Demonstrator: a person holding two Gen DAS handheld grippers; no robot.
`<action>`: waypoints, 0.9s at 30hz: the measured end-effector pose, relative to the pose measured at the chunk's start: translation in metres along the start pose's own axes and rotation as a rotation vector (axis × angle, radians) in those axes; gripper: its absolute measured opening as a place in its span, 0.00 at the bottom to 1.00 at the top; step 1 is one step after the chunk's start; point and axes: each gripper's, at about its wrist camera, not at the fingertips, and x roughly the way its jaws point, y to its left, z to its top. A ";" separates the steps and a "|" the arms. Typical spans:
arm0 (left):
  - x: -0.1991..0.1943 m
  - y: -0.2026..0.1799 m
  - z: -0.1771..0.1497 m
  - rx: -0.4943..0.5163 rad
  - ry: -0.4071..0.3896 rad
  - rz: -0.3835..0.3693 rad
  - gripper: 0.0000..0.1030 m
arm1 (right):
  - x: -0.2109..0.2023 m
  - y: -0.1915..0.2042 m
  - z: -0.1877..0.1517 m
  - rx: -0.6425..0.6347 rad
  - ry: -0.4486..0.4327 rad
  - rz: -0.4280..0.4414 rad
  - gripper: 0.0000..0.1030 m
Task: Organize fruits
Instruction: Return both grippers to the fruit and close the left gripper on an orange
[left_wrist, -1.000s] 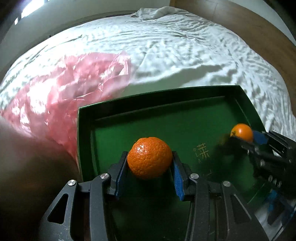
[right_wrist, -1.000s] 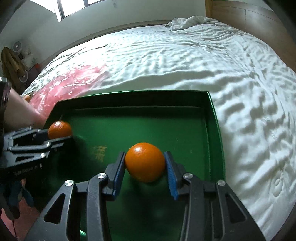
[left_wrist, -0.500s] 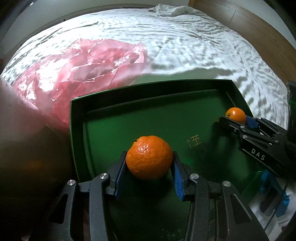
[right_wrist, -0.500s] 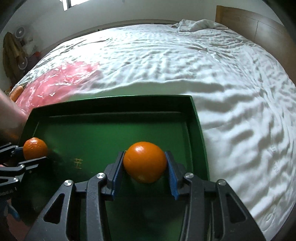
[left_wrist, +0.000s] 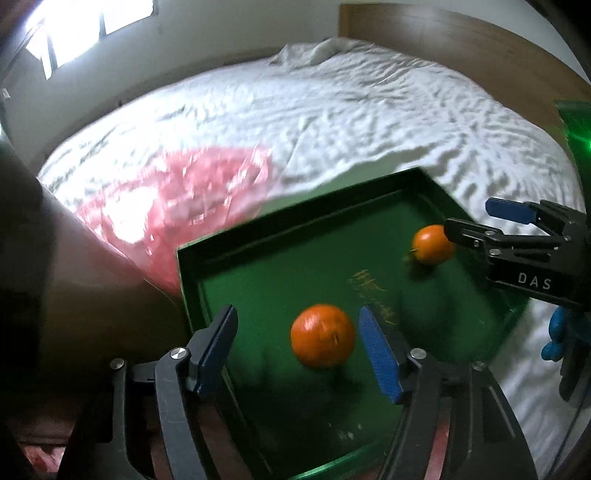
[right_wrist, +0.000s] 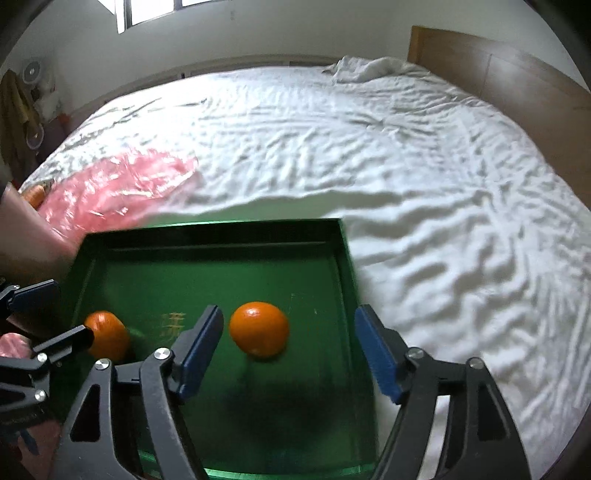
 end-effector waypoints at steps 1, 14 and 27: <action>-0.010 -0.002 -0.002 0.012 -0.017 -0.006 0.61 | -0.008 0.001 -0.003 0.007 -0.004 -0.004 1.00; -0.089 0.011 -0.071 0.062 -0.019 -0.129 0.62 | -0.080 0.060 -0.068 0.084 0.029 -0.006 1.00; -0.153 0.117 -0.148 0.002 0.025 -0.058 0.62 | -0.117 0.195 -0.115 0.038 0.111 0.141 1.00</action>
